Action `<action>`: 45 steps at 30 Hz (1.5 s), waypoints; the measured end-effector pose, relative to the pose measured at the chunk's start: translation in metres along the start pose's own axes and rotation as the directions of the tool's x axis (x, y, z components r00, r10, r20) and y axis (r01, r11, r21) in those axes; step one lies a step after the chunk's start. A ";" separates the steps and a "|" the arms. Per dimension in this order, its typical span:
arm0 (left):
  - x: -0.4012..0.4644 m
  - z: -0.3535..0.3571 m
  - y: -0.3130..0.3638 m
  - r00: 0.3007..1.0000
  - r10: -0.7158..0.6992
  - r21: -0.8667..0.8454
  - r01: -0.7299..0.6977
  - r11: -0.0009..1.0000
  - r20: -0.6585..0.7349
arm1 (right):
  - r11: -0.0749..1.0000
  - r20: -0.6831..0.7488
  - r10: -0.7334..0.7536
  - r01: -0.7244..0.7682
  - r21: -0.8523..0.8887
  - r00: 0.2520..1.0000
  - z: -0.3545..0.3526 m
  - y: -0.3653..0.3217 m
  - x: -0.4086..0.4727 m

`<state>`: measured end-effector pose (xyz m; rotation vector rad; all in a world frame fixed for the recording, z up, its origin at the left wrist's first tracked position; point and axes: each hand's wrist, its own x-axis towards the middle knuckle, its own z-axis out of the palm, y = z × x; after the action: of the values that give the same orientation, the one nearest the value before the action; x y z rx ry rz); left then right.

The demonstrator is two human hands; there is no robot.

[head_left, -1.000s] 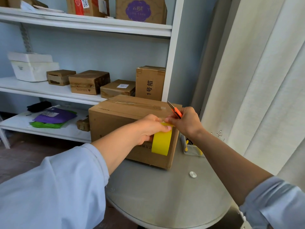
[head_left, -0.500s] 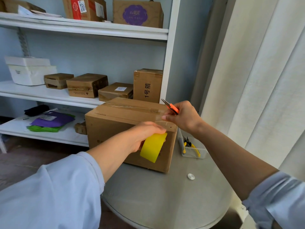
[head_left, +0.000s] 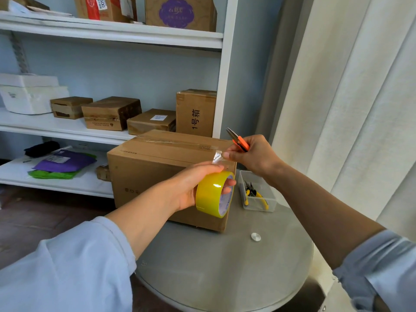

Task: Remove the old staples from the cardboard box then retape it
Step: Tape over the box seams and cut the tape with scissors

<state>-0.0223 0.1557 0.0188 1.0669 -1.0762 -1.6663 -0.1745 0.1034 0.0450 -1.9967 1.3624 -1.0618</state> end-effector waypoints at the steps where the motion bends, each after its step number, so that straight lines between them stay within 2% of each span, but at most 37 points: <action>1: 0.001 0.000 -0.002 1.000 0.004 -0.001 -0.004 1.000 -0.007 | 1.000 0.010 -0.006 0.006 -0.009 1.000 0.001 0.001 -0.001; 7: 0.011 0.003 -0.012 0.989 -0.046 0.204 0.075 0.976 -0.143 | 0.981 0.045 -0.023 0.032 -0.194 0.999 0.012 0.001 -0.001; 12: 0.017 -0.002 -0.020 0.971 -0.124 0.349 0.190 0.918 -0.203 | 0.983 0.049 0.008 0.001 -0.181 0.999 0.011 0.005 0.000; 15: 0.017 -0.002 -0.018 0.978 -0.141 0.303 0.182 0.935 -0.153 | 0.991 0.068 0.039 -0.030 -0.132 0.997 0.006 0.004 0.004; 20: 0.022 0.000 -0.002 0.991 -0.064 0.220 0.088 0.972 -0.115 | 0.991 0.082 0.136 -0.136 -0.013 0.987 -0.001 0.004 0.017; 29: 0.029 0.003 0.002 0.982 -0.128 0.186 0.152 0.971 -0.137 | 0.975 0.140 0.209 -0.216 0.041 0.968 0.000 0.016 0.023; 37: 0.036 0.012 -0.002 0.977 -0.156 0.108 0.173 0.979 -0.146 | 0.956 0.183 0.289 -0.293 -0.003 0.940 -0.004 0.024 0.032; 45: 0.039 0.010 -0.002 0.962 -0.164 0.044 0.178 0.983 -0.218 | 0.951 0.207 0.291 -0.307 0.047 0.934 0.003 0.028 0.038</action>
<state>-0.0428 0.1212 0.0120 1.3802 -0.9225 -1.6153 -0.1801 0.0573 0.0343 -1.7169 1.4360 -0.7446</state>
